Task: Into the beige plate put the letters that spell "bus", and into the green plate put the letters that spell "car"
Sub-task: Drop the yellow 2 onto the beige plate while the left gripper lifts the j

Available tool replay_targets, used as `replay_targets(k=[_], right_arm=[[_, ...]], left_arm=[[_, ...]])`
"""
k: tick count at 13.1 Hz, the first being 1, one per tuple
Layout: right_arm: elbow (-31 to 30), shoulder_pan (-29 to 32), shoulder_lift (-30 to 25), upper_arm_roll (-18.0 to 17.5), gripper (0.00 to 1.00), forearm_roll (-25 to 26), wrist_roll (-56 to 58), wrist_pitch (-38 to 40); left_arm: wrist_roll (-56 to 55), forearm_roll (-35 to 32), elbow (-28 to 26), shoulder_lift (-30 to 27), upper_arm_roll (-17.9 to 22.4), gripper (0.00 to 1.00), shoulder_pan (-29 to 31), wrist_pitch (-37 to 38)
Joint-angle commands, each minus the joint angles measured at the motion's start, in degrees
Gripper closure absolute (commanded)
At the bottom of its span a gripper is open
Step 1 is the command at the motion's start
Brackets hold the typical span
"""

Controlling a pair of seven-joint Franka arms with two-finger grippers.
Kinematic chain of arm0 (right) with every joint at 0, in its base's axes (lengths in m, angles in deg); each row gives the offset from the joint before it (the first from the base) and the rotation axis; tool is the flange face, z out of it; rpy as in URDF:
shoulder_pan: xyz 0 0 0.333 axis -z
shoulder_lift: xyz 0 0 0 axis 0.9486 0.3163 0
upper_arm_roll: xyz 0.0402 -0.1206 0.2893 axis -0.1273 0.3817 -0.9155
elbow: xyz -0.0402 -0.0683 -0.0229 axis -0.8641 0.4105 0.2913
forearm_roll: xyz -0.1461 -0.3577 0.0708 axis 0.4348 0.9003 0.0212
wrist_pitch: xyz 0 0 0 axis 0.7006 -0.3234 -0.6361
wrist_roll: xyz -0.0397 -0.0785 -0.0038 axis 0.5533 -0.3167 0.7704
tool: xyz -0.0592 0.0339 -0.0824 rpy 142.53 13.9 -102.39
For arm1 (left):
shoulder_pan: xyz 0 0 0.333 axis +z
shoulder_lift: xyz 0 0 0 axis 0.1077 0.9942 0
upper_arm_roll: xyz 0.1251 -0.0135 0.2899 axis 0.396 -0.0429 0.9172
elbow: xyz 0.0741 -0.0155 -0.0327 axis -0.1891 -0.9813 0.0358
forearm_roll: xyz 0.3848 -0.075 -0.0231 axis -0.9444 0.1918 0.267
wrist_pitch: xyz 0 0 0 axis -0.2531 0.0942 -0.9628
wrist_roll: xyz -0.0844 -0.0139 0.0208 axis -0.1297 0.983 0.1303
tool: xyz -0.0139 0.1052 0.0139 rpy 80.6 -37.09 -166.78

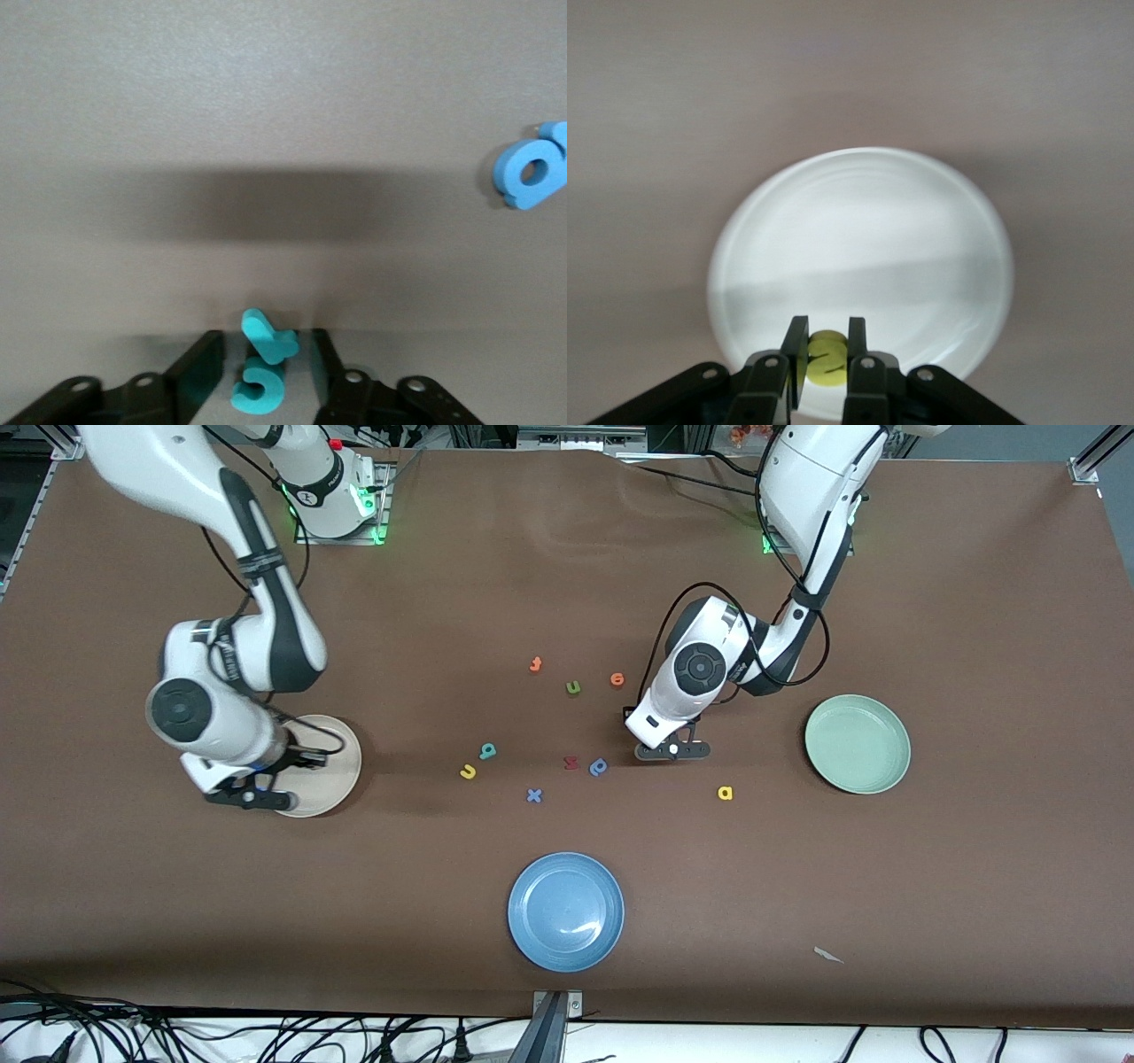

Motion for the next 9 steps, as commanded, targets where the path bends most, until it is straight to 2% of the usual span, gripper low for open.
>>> replay_targets(k=[1,2,3,4,6,7,8,9], right_arm=[[0.5,4.9,3.2,-0.2,0.95,-0.4,9.7,-3.0],[0.5,5.4,4.5,-0.2,0.95,-0.6,11.7,-4.6],[0.5,6.1,5.6,-0.2,0.95,-0.6,12.5,-5.4],[0.4,6.4,5.9,-0.4,0.95,-0.6,12.6,-5.7],[0.4,6.4,6.0,-0.5,0.93,-0.7,12.6,-5.7],[0.4,6.4,6.0,-0.5,0.87,-0.8,12.6,-5.7],[0.4,6.4,6.0,-0.5,0.37,-0.8,12.6,-5.6],[0.5,6.3,6.0,-0.5,0.01,-0.9,12.2,-5.7]], left_arm=[[0.1,1.1,0.4,1.2,0.8,0.67,-1.1,-0.2],[0.1,1.1,0.4,1.2,0.8,0.68,-1.1,-0.2],[0.1,1.1,0.4,1.2,0.8,0.8,-1.1,-0.2],[0.2,1.1,0.6,1.2,0.9,0.84,-1.1,-0.2],[0.4,1.1,0.8,1.2,0.9,1.0,-1.1,-0.1],[0.4,1.1,1.2,1.2,1.2,1.0,-1.0,0.0],[0.5,1.1,1.8,1.1,1.5,1.0,-1.0,0.5],[0.4,1.0,1.9,0.8,1.6,1.0,-1.0,0.7]])
